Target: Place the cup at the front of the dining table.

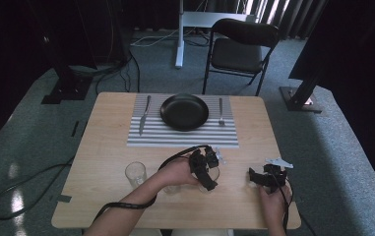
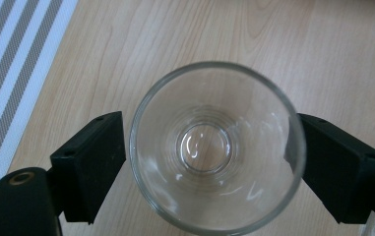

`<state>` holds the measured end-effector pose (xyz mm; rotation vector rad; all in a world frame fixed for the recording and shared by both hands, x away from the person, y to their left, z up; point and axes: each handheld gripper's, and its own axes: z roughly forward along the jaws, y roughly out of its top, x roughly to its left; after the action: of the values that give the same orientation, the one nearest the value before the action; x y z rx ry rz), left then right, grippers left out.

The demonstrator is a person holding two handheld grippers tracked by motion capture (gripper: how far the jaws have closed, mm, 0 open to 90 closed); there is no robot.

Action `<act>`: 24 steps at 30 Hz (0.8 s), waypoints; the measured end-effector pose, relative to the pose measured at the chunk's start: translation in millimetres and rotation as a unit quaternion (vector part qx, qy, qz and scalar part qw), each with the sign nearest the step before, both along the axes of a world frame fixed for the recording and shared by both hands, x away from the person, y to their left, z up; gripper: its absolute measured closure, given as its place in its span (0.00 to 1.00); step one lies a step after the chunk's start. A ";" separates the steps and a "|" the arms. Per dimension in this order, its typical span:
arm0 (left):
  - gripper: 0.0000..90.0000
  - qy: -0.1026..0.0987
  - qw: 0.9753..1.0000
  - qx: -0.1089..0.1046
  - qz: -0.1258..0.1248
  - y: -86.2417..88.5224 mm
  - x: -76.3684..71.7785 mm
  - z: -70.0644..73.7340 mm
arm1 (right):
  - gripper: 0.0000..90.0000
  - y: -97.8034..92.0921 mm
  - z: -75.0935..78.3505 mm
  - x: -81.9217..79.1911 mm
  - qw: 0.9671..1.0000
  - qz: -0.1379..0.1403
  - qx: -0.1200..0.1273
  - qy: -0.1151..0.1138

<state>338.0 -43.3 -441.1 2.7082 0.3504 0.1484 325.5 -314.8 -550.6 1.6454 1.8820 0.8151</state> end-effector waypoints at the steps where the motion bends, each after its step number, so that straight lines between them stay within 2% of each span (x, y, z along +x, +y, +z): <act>1: 0.17 0.002 1.000 0.002 0.001 -0.6 -0.4 -0.6 | 0.13 0.1 0.0 0.0 1.000 0.000 0.000 0.000; 3: 0.18 0.001 1.000 0.009 -0.003 -2.6 -2.2 -2.4 | 0.13 0.1 0.0 0.0 1.000 0.000 0.001 0.000; 7: 0.29 -0.009 1.000 0.014 0.001 -4.8 -3.1 -4.3 | 0.13 0.0 0.0 0.0 1.000 0.000 0.000 0.000; 8: 0.30 -0.003 1.000 0.012 0.005 -4.6 -2.6 -4.4 | 0.13 0.0 0.0 0.0 1.000 0.000 0.000 0.000; 10: 0.31 0.008 1.000 0.005 0.009 -3.5 -1.2 -4.7 | 0.13 0.1 0.0 0.0 1.000 0.000 0.000 0.000; 15: 0.32 0.013 1.000 0.002 0.012 -3.6 -0.1 -4.1 | 0.13 0.1 0.0 0.0 1.000 0.000 0.000 0.000; 24: 0.32 -0.003 1.000 0.000 0.027 2.8 4.9 1.4 | 0.13 0.0 0.0 0.0 1.000 0.000 0.000 0.000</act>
<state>343.0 -40.4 -439.7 2.6980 0.4227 0.1726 325.5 -314.8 -550.6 1.6453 1.8818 0.8149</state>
